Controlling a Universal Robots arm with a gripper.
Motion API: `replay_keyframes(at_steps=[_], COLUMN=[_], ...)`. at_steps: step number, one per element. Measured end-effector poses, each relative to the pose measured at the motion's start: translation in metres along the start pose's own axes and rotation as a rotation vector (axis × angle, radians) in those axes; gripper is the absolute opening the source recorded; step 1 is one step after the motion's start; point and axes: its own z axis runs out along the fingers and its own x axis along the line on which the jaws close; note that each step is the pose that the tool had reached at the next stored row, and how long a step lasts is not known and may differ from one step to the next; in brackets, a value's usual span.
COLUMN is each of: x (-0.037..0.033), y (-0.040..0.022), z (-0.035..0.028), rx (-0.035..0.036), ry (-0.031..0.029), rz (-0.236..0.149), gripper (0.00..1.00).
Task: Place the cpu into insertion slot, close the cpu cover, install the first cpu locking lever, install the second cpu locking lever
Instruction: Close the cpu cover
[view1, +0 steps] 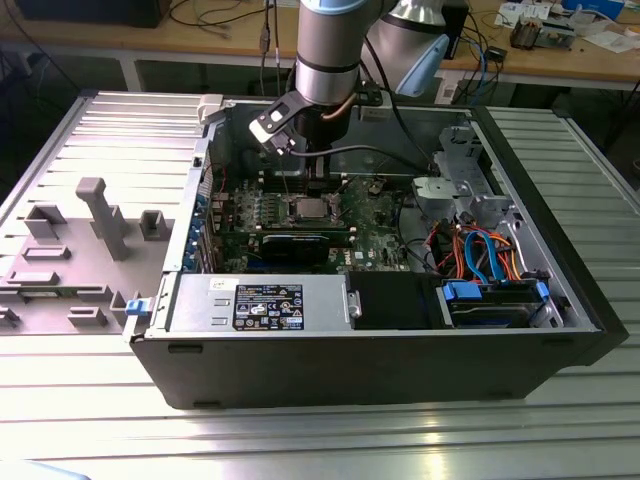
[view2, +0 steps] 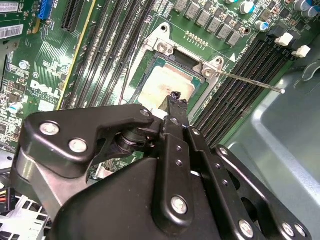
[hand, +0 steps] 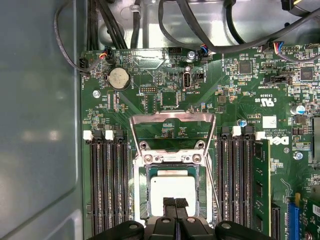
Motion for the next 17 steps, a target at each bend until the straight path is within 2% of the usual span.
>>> replay_keyframes(at_steps=[17], x=[0.0001], y=[-0.0001], z=[-0.0032], rx=[0.0000], ry=[0.0002], rz=[0.000], gripper=[0.11])
